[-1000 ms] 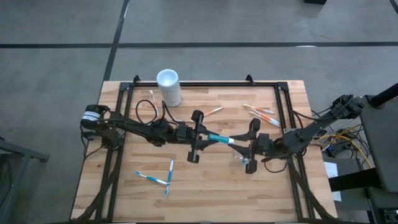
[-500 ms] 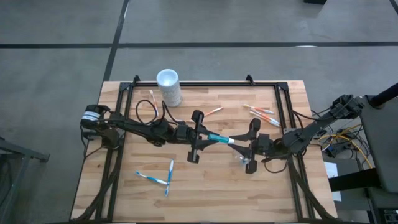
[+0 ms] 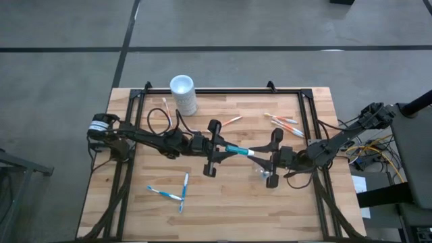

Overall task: Pick & Place toothbrushing station
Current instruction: Put the mouthwash into the middle section of the transparent organizer

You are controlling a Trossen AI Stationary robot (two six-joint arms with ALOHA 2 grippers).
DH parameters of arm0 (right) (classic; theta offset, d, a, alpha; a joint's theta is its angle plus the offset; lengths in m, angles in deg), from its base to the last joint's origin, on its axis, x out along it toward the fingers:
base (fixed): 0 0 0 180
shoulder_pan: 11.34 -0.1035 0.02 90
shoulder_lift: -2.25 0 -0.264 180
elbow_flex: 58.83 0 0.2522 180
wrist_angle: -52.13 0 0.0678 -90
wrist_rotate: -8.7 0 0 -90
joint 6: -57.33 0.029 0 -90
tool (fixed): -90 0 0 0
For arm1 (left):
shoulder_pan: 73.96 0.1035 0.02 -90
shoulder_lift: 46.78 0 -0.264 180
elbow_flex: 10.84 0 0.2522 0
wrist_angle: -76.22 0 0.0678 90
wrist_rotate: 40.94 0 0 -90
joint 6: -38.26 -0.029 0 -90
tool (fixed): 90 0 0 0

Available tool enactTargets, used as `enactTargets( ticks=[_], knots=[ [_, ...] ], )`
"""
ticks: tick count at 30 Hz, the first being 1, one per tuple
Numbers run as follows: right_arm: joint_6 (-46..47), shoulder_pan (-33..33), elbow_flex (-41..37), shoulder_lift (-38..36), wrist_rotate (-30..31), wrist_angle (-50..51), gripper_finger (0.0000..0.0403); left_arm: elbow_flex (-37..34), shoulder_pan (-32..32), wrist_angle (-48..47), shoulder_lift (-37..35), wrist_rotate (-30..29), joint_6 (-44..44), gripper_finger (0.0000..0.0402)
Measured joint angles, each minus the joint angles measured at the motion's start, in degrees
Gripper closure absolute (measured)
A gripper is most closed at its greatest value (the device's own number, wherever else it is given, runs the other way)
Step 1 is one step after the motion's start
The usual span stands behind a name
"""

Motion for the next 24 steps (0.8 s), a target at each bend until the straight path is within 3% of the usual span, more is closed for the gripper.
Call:
enactTargets(
  ticks=[24],
  knots=[
    [-0.12,-0.02,0.0,0.0,0.12,0.09,0.0303,0.0,0.0,-0.39,0.0,-0.04,-0.42,0.0287]
  ],
)
